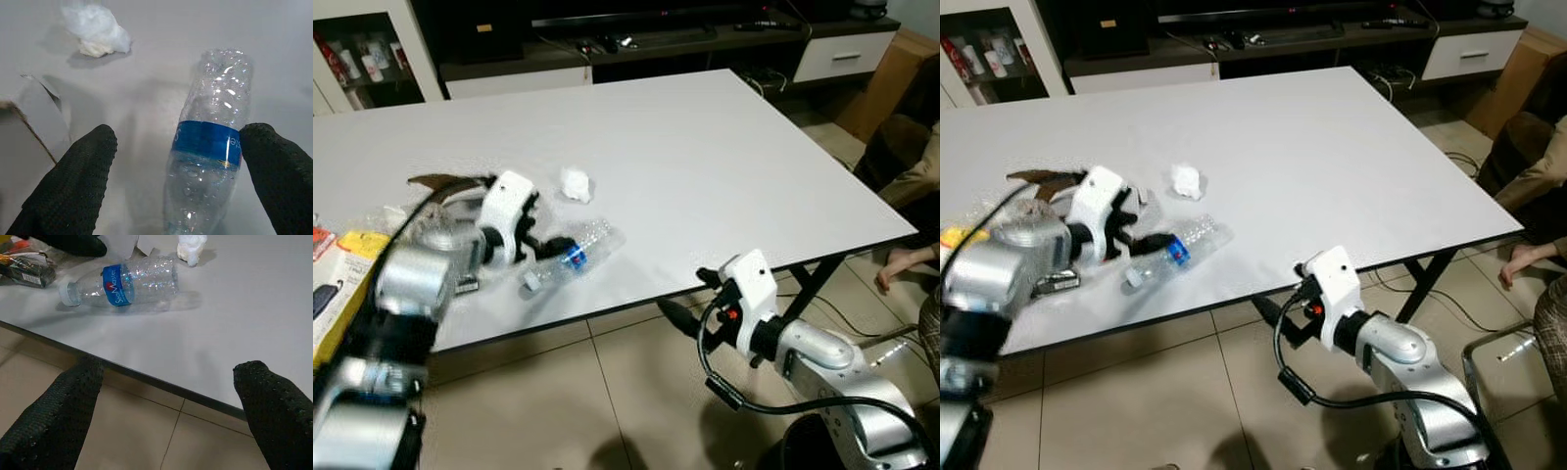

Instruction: Picking trash to rubbish bin

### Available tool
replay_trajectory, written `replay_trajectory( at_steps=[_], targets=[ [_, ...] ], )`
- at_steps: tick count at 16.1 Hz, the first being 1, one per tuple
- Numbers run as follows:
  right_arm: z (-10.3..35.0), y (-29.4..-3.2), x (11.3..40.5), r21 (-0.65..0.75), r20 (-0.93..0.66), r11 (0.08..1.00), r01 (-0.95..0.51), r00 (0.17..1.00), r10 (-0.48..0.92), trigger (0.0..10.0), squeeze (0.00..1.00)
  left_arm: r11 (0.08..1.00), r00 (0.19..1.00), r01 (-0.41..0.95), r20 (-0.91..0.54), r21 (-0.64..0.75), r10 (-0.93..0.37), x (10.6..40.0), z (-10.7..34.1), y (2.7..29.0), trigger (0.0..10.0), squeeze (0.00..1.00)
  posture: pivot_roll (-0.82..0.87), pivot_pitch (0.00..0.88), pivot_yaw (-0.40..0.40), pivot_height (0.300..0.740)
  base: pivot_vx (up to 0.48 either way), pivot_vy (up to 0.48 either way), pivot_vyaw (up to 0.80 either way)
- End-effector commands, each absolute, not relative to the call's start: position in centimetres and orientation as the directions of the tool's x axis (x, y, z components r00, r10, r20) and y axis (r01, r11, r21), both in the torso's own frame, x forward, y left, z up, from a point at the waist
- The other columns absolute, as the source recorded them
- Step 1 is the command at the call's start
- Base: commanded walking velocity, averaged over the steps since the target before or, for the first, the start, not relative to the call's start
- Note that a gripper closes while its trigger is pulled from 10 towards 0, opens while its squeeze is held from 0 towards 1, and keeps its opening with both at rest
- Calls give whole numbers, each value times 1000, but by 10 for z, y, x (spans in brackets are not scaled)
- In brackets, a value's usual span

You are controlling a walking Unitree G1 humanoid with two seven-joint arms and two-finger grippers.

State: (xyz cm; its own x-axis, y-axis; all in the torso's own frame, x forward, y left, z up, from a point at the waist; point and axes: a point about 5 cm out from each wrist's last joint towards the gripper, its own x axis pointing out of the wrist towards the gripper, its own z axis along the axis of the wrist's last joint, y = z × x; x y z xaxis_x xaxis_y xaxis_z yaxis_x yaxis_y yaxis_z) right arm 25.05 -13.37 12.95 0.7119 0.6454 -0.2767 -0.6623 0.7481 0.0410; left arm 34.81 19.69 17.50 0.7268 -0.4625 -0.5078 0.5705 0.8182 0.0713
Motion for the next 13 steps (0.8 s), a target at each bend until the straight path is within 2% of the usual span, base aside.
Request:
replay_trajectory(
  at_steps=[1, 2, 3, 4, 7, 8, 9, 10, 13],
  targets=[
    [139, -132, 251, 25, -264, 730, -683, 700, 663, 10000, 0, 789, 704, 607, -524, 93, -479, 350, 178, 196, 10000, 0, -37, 87, -5, 740, 0, 0, 0],
    [142, -131, 249, 27, -269, 718, -696, 686, 676, 10000, 0, 773, 686, 624, -552, 112, -474, 351, 179, 197, 10000, 0, -34, 101, -13, 740, 0, 0, 0],
    [143, -131, 249, 20, -273, 714, -700, 683, 677, 10000, 0, 768, 678, 631, -558, 108, -479, 352, 179, 197, 10000, 878, -36, 103, -14, 740, 0, 0, 0],
    [143, -131, 250, 19, -273, 712, -702, 681, 679, 10000, 0, 764, 669, 638, -562, 97, -487, 353, 179, 196, 10000, 1000, -46, 102, -15, 740, 0, 0, 0],
    [154, -133, 251, 2, -278, 715, -699, 687, 672, 10000, 0, 763, 678, 633, -569, 129, -466, 366, 179, 196, 10000, 1000, -69, 129, -34, 740, 0, 0, 0],
    [159, -133, 251, 2, -271, 715, -699, 688, 673, 10000, 0, 770, 690, 617, -583, 162, -429, 372, 183, 202, 10000, 408, -73, 139, -23, 740, 0, 0, 0],
    [160, -133, 251, 6, -268, 716, -698, 688, 674, 10000, 0, 770, 690, 616, -584, 165, -427, 372, 184, 203, 10000, 408, -73, 139, -23, 740, 0, 0, 0],
    [158, -133, 251, 12, -271, 718, -696, 689, 672, 10000, 0, 777, 689, 612, -583, 150, -430, 375, 181, 200, 10000, 0, -69, 129, -20, 740, 0, 0, 0],
    [158, -134, 252, -1, -289, 721, -693, 691, 663, 10000, 0, 778, 688, 606, -602, 168, -406, 380, 171, 193, 10000, 0, -85, 132, -28, 740, 0, 0, 0]
  ],
)
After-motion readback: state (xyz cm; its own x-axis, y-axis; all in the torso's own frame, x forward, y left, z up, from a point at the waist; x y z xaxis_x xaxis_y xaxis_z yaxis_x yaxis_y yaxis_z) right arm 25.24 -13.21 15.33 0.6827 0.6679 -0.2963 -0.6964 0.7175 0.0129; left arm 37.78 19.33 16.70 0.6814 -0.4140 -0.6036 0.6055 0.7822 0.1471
